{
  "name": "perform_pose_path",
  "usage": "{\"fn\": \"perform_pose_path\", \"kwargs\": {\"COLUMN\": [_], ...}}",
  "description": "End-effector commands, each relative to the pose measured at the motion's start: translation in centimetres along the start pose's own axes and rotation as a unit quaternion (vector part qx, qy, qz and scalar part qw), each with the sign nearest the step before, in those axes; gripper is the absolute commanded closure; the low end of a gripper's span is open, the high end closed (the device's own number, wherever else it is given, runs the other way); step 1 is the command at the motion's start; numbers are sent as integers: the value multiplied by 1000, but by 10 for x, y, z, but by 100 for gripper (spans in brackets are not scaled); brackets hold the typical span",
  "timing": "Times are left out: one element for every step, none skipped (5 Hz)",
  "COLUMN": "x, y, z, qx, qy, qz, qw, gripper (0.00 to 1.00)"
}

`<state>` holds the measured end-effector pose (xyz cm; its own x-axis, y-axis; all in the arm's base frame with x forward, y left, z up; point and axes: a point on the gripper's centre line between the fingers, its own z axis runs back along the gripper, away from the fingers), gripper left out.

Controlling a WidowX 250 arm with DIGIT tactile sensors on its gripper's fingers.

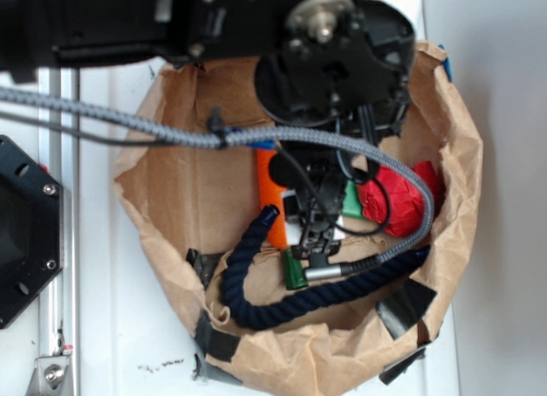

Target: Grab the blue rope.

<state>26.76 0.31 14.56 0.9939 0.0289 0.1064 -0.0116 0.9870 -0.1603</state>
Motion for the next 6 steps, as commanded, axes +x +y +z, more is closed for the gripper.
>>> {"fn": "perform_pose_path", "kwargs": {"x": [10,24,28,27,29,40], "y": [-12,-12,-9,-14,-17,-21], "z": [-10,-38,-62,-78,-78,-74], "qx": [26,49,57,81,66,30], "qy": [-10,14,34,32,1,9], "qz": [-11,-10,-1,-8,-14,-27], "qw": [1000,999,998,996,998,999], "gripper": [0,0,0,0,0,0]}}
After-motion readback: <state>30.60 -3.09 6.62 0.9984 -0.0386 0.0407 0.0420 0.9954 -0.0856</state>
